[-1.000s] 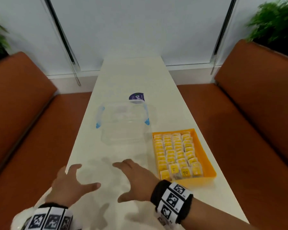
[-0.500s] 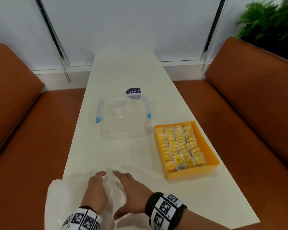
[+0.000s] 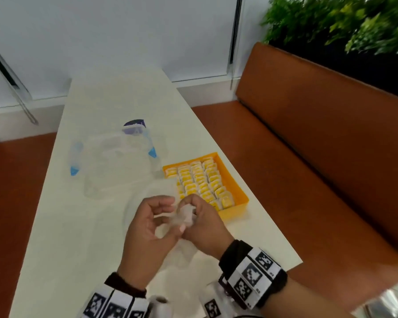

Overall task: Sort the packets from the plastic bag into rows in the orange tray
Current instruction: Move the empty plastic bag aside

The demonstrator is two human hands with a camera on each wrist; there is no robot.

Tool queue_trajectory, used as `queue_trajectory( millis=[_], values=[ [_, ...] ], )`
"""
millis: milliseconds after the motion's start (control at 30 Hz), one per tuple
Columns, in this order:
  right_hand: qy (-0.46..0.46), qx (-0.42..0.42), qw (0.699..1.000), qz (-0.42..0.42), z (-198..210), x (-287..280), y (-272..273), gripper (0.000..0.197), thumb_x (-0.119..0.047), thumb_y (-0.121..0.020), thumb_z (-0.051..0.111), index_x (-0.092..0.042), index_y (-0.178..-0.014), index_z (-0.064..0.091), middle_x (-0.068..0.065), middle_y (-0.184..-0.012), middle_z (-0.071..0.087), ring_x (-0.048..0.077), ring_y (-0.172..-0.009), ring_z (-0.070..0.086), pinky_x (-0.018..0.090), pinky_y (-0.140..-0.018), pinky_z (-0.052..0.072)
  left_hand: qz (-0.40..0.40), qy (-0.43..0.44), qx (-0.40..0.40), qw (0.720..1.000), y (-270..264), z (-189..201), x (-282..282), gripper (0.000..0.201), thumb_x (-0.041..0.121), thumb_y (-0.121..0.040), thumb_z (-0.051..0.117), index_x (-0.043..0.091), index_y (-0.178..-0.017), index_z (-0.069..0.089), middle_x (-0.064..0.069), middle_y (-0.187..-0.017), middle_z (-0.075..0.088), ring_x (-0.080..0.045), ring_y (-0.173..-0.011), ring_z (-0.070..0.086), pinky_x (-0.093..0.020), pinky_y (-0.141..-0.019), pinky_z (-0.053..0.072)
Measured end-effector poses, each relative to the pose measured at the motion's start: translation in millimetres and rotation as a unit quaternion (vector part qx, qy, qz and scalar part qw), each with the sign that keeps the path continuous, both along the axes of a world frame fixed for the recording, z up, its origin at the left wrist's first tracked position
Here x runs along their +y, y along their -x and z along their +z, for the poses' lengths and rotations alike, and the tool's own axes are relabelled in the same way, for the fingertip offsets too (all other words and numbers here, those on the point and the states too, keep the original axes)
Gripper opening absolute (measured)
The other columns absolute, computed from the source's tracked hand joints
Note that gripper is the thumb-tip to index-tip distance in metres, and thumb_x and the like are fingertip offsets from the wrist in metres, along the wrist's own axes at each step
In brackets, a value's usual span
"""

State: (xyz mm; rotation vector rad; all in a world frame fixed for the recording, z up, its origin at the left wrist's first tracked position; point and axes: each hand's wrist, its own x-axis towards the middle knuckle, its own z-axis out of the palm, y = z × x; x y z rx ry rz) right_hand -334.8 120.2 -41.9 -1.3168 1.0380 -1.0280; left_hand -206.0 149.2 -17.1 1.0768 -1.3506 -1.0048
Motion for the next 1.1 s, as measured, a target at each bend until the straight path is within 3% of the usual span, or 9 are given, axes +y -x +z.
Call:
queue_trajectory(
  millis=[133, 333, 533, 633, 700, 800, 967, 1033, 1100],
  values=[
    [0.024, -0.133, 0.990, -0.043, 5, 4, 47, 0.033, 0.005, -0.057, 0.064, -0.023, -0.061, 0.047, -0.007, -0.061, 0.049, 0.010, -0.057, 0.046, 0.022, -0.054, 0.041, 0.086, 0.014, -0.197, 0.977, 39, -15, 9, 0.086, 0.061, -0.041, 0.065, 0.054, -0.120, 0.032, 0.010, -0.139, 0.026, -0.001, -0.130, 0.022, -0.010, -0.099, 0.022],
    [0.000, -0.181, 0.982, 0.055, -33, 53, 113, 0.038, 0.011, -0.057, 0.051, -0.027, -0.050, 0.046, -0.012, -0.049, 0.039, 0.003, -0.043, 0.035, 0.016, -0.043, 0.029, -0.006, -0.023, -0.019, 1.000, 118, -55, 43, 0.115, 0.066, -0.025, 0.083, 0.062, -0.126, 0.027, 0.005, -0.147, 0.030, -0.015, -0.134, 0.037, -0.047, -0.104, 0.041],
    [0.090, -0.015, 0.986, -0.141, -95, 125, 188, 0.044, -0.025, -0.063, 0.073, -0.038, -0.095, 0.045, -0.016, -0.094, 0.057, 0.007, -0.086, 0.060, 0.030, -0.074, 0.052, -0.075, -0.054, 0.035, 0.995, 203, -82, 76, 0.071, 0.036, -0.042, 0.081, 0.045, -0.106, 0.052, 0.002, -0.116, 0.060, -0.014, -0.107, 0.061, -0.022, -0.078, 0.053],
    [0.032, -0.020, 0.965, -0.261, -130, 157, 217, 0.068, -0.029, -0.056, 0.080, -0.017, -0.116, 0.051, -0.006, -0.109, 0.062, 0.000, -0.098, 0.062, 0.021, -0.084, 0.054, -0.159, -0.048, -0.034, 0.986, 243, -101, 97, 0.048, 0.038, -0.051, 0.075, 0.046, -0.095, 0.058, 0.016, -0.104, 0.065, -0.005, -0.099, 0.063, -0.017, -0.080, 0.051],
    [0.015, -0.068, 0.954, -0.291, -153, 174, 232, 0.058, -0.019, -0.064, 0.083, -0.004, -0.112, 0.055, -0.005, -0.102, 0.065, -0.008, -0.092, 0.062, 0.008, -0.079, 0.049, -0.224, -0.071, -0.089, 0.968, 264, -122, 109, 0.041, 0.043, -0.056, 0.071, 0.038, -0.095, 0.059, 0.022, -0.100, 0.065, 0.001, -0.096, 0.061, -0.011, -0.080, 0.048],
    [-0.029, -0.086, 0.946, -0.311, -185, 194, 245, 0.032, -0.020, -0.069, 0.076, -0.020, -0.098, 0.063, -0.019, -0.092, 0.071, -0.009, -0.085, 0.064, 0.004, -0.074, 0.047, -0.269, -0.194, -0.103, 0.938, 273, -176, 111, 0.047, 0.051, -0.054, 0.074, 0.033, -0.096, 0.059, 0.018, -0.100, 0.067, 0.001, -0.096, 0.062, -0.014, -0.083, 0.049],
    [-0.162, -0.133, 0.916, -0.342, -296, 183, 236, 0.043, -0.015, -0.065, 0.069, -0.002, -0.106, 0.065, 0.017, -0.083, 0.067, 0.020, -0.073, 0.068, 0.032, -0.062, 0.054, -0.334, -0.258, -0.265, 0.867, 258, -284, 90, 0.039, 0.037, -0.069, 0.075, 0.047, -0.099, 0.052, 0.020, -0.114, 0.052, 0.020, -0.099, 0.052, -0.015, -0.094, 0.043],
    [-0.199, 0.010, 0.939, -0.280, -338, 176, 224, 0.026, -0.013, -0.082, 0.058, -0.030, -0.097, 0.068, 0.011, -0.089, 0.062, 0.005, -0.076, 0.063, 0.021, -0.072, 0.046, -0.313, -0.193, -0.385, 0.846, 249, -330, 74, 0.054, 0.046, -0.068, 0.064, 0.061, -0.112, 0.038, 0.021, -0.118, 0.045, 0.015, -0.106, 0.049, -0.017, -0.098, 0.040],
    [-0.248, 0.146, 0.925, -0.248, -377, 153, 216, 0.039, -0.016, -0.086, 0.059, -0.054, -0.091, 0.057, 0.003, -0.103, 0.056, 0.002, -0.093, 0.056, 0.011, -0.074, 0.039, -0.245, -0.137, -0.458, 0.843, 238, -370, 57, 0.071, 0.044, -0.064, 0.067, 0.050, -0.127, 0.035, 0.002, -0.127, 0.052, -0.015, -0.115, 0.056, -0.022, -0.094, 0.044]
  ],
)
